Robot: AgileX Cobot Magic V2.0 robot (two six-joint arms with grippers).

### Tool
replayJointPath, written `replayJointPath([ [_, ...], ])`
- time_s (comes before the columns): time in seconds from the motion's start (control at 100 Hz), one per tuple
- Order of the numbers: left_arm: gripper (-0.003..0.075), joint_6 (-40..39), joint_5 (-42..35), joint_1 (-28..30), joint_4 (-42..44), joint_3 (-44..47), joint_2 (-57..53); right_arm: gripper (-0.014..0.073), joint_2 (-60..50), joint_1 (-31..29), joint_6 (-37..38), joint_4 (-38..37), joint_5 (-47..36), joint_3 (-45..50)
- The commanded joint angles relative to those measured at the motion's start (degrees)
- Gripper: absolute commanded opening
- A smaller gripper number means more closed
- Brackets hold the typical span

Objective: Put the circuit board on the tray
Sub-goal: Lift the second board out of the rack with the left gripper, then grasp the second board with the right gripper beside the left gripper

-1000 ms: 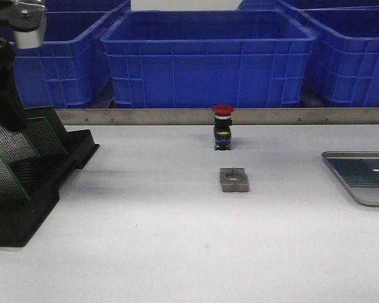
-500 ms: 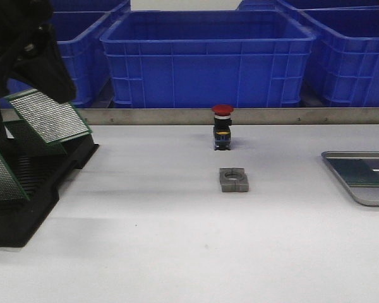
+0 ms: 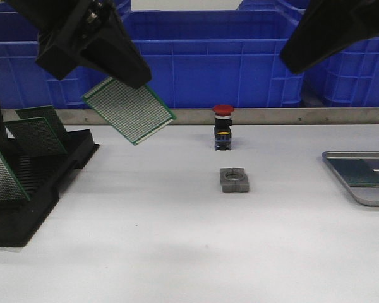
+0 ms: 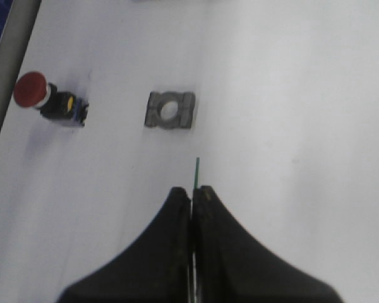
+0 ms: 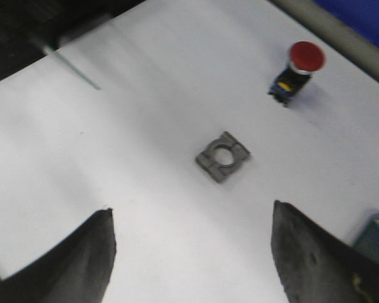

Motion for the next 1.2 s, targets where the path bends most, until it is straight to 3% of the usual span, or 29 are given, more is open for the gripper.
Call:
replayJointPath([
  [0.0,-0.002,3.91,1.36,-0.42,-8.85,-1.83,-2.39,0.0535,-1.58,2.27,-4.48,4.12,-2.61,-0.3],
  [0.14,-0.002,7.82,6.44,-0.42,-15.24,-1.83,-2.39,0.0535,-1.58,5.22,-10.14,11.29,-2.59,0.17],
  [0.36,-0.002,8.86,11.46,-0.42,-17.52,-1.83,-2.39,0.0535,-0.29,9.24,-19.72,17.77,-1.94,0.17],
  [0.85,-0.002,10.3,15.88,-0.42,-20.79,-1.83,-2.27,0.0521,8.72,10.0,-20.07,21.79,-3.9,0.12],
  [0.97,-0.002,10.3,15.88,-0.42,-20.79,-1.83,-2.27,0.037,8.72,10.0,-20.07,21.79,-5.09,0.12],
  [1.14,-0.002,10.3,15.52,-0.42,-20.71,-1.83,-2.27,-0.0004,8.72,10.0,-20.07,21.79,-4.87,0.12],
  [1.19,-0.002,10.3,15.42,-0.42,-20.71,-1.83,-2.27,-0.0074,8.72,10.0,-19.99,21.85,-4.67,0.12],
])
